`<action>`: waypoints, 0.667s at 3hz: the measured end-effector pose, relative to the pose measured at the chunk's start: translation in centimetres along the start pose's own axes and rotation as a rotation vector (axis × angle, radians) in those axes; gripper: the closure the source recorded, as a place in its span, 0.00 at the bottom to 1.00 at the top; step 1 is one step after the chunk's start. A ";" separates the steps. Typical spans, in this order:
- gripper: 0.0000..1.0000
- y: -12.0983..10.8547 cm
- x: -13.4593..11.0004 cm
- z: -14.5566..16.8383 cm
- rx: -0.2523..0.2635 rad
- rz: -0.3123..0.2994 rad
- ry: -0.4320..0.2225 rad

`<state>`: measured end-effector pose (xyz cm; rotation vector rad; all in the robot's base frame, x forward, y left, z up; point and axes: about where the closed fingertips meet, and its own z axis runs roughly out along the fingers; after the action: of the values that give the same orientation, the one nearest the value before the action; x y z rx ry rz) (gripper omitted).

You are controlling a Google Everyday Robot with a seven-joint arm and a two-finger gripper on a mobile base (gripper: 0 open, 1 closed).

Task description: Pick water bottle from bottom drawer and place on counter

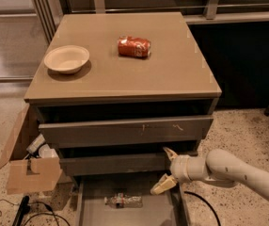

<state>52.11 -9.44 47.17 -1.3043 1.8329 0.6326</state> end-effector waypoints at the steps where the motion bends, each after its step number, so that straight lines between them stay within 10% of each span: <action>1: 0.00 0.9 -0.3 0.3 -0.015 -0.010 -0.001; 2: 0.00 3.9 -0.5 0.5 -0.061 -0.020 0.001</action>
Offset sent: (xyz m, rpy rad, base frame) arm -0.0673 0.0322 0.0013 0.0019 0.0374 0.1067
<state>48.66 -7.39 47.16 -1.3615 1.8121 0.6818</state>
